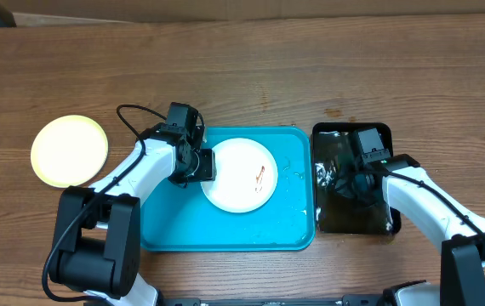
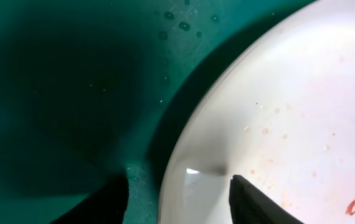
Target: Clean dirty plates on tray and stack at the side
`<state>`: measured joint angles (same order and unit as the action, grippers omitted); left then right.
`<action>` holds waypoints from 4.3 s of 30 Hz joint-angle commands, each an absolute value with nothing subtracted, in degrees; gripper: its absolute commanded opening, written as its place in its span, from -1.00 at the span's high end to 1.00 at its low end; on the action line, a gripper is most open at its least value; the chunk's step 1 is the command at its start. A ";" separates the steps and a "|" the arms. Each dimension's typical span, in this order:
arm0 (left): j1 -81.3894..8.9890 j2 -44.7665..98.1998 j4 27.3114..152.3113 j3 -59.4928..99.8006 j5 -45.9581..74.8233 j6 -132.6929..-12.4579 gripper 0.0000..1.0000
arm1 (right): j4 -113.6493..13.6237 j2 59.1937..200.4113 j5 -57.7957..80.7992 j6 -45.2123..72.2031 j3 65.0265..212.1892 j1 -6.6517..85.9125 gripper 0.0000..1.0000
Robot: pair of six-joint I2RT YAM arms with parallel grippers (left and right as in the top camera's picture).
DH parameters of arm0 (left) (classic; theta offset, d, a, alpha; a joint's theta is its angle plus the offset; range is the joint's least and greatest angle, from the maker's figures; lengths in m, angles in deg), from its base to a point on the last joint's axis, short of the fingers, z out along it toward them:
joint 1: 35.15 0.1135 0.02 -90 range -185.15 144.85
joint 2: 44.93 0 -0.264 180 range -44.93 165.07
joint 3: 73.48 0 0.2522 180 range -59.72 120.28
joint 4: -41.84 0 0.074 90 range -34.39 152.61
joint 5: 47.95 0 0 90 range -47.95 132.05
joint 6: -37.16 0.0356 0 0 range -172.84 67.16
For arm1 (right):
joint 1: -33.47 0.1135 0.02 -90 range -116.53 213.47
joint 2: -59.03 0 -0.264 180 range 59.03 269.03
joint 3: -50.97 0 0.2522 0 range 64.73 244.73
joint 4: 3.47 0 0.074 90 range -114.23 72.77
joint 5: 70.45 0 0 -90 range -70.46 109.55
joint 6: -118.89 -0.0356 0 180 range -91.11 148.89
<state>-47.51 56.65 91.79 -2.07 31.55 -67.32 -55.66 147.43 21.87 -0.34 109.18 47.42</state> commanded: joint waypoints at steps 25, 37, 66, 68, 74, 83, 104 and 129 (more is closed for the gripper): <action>-47.55 57.83 91.55 -3.36 33.64 -66.51 -0.38 | -45.30 153.13 28.06 7.68 114.90 47.12 -0.05; -47.55 57.83 91.11 -3.36 33.67 -66.51 -0.43 | -44.01 157.31 28.10 7.77 114.84 47.12 0.85; -47.58 57.83 89.98 -3.36 34.96 -66.53 0.05 | -60.84 156.39 25.92 9.45 117.31 47.12 0.35; -47.58 57.83 89.58 -3.36 34.96 -66.53 0.07 | -60.91 156.39 25.92 9.45 117.31 47.12 0.36; -47.58 57.83 89.10 -3.36 34.96 -66.53 0.22 | -62.48 156.39 25.89 9.43 117.29 47.18 0.81; -47.58 58.16 89.12 -3.39 35.15 -66.51 0.67 | -62.77 156.39 23.82 9.45 117.29 47.18 0.88; -47.58 58.84 87.18 -3.39 35.07 -66.58 0.82 | -80.43 155.39 23.93 7.73 126.20 47.18 0.93; -47.58 58.84 89.84 -3.39 37.78 -72.39 0.92 | -80.25 148.50 25.98 1.89 123.56 47.33 0.92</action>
<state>-47.55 56.96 89.69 -1.99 36.05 -73.46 -80.65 149.66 25.09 2.50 124.04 47.33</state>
